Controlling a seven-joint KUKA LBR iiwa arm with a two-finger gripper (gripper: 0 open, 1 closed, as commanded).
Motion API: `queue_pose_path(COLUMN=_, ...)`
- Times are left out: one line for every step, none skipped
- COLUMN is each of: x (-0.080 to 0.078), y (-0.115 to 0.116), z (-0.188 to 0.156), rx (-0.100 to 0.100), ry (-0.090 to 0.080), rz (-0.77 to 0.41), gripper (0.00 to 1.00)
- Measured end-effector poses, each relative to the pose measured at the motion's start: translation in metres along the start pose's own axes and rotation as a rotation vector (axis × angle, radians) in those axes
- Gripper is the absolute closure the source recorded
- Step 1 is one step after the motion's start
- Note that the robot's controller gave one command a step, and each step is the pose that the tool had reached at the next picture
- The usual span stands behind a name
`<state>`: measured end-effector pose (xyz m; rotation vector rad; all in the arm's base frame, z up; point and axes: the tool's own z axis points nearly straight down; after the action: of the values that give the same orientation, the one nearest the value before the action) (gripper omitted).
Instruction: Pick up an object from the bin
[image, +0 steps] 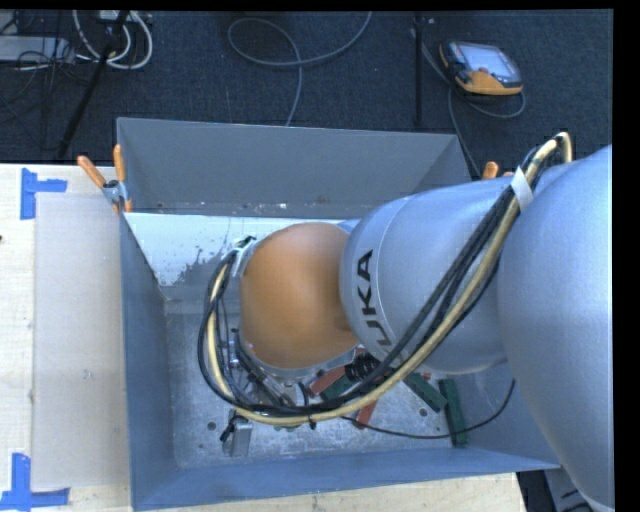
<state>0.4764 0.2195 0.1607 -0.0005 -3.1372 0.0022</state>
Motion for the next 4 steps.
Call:
queue_pose_path(x=-0.018, y=-0.091, z=0.094, rx=0.001, ry=0.003, rz=-0.193, gripper=0.0)
queue_pose_path(x=-0.003, y=-0.171, z=0.089, rx=0.0, ry=-0.016, rz=-0.221, gripper=0.0)
queue_pose_path(x=-0.055, y=-0.238, z=0.06, rx=0.002, ry=-0.007, rz=-0.412, gripper=0.0)
queue_pose_path(x=-0.049, y=-0.251, z=0.091, rx=-0.002, ry=-0.005, rz=-0.505, gripper=0.0)
